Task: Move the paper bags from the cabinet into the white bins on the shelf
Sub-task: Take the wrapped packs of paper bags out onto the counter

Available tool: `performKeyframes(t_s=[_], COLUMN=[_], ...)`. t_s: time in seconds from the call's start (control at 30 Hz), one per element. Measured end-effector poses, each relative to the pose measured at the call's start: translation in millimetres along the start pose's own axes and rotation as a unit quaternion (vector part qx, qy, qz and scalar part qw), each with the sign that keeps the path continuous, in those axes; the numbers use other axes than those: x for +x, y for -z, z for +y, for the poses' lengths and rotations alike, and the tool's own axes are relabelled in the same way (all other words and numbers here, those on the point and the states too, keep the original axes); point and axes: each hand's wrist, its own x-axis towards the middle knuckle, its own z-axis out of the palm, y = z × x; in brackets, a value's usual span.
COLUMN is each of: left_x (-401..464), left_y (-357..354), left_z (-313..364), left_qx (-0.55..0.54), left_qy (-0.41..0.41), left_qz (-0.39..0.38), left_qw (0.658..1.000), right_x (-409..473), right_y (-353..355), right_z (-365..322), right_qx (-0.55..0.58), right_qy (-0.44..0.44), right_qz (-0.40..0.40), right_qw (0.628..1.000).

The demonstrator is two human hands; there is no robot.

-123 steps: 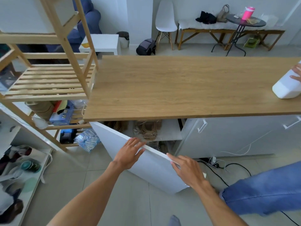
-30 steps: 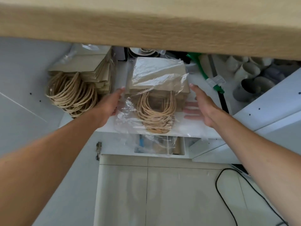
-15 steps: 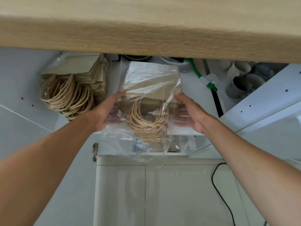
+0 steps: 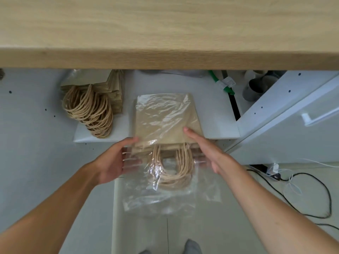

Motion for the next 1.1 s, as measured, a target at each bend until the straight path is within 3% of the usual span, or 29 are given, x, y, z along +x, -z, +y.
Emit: performKeyframes(t_s=[0.13, 0.33, 0.63, 0.9, 1.1], left_x=[-15.2, -62.3, -173.7, -268.4, -336.7], left_y=[-22.7, -42.7, -67.6, -74.2, -79.4], left_z=[-5.2, -8.6, -10.1, 31.1, 92.1], left_qx=[0.060, 0.046, 0.043, 0.135, 0.183], left_qy=[-0.019, -0.034, 0.013, 0.037, 0.037], left_qz=[0.035, -0.003, 0.002, -0.061, -0.107], left_qw=[0.997, 0.998, 0.999, 0.988, 0.977], right_x=[-21.4, -75.1, -198.5, -307.2, -364.0], right_y=[-14.0, -19.3, -7.1, 32.8, 55.5], right_z=[22.8, 22.6, 9.5, -32.8, -97.0], right_qx=[0.069, 0.141, 0.138, 0.106, 0.013], right_qy=[-0.014, -0.007, -0.052, -0.091, -0.059], right_qz=[-0.025, 0.002, 0.027, -0.132, -0.165], right_qw=[0.997, 0.990, 0.989, 0.981, 0.985])
